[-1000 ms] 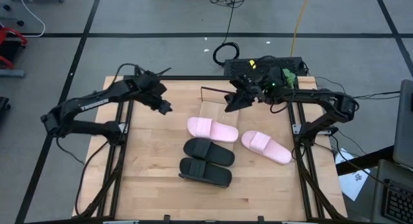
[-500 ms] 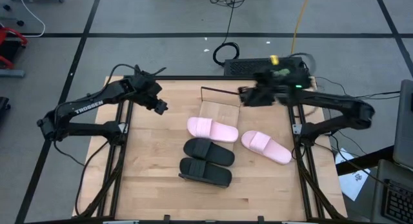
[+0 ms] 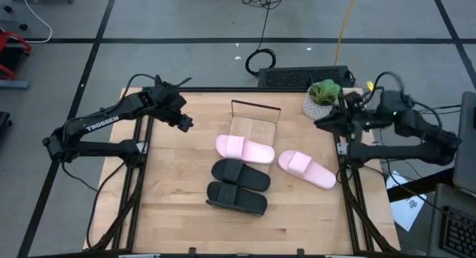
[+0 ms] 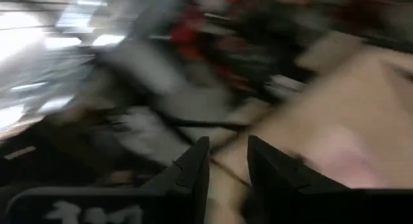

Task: Pick and place slides into the shelf
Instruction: Put the pink slide on the shelf

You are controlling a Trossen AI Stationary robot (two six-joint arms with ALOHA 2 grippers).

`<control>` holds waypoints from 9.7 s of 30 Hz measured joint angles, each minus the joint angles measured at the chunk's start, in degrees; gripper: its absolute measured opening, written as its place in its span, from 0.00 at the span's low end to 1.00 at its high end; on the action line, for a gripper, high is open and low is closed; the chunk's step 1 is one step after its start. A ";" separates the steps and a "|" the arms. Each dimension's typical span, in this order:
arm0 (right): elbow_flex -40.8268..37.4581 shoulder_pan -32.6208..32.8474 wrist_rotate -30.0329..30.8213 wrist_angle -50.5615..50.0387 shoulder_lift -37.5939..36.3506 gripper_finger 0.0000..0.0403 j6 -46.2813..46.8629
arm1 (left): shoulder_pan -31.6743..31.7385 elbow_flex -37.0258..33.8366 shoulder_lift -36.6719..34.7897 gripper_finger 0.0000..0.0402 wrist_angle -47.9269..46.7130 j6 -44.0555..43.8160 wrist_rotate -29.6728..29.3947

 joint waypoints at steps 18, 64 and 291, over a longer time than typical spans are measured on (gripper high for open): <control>-16.30 15.13 11.38 -25.37 -2.48 0.23 26.46 | 0.02 0.00 0.00 0.17 0.07 -3.65 -1.97; -40.26 21.74 18.26 -9.61 -4.16 0.32 41.33 | 0.00 0.01 0.02 0.17 -0.11 -1.24 -2.01; 3.98 -7.59 1.06 19.26 67.36 0.01 23.06 | -0.07 0.00 0.02 0.17 4.17 3.30 -1.55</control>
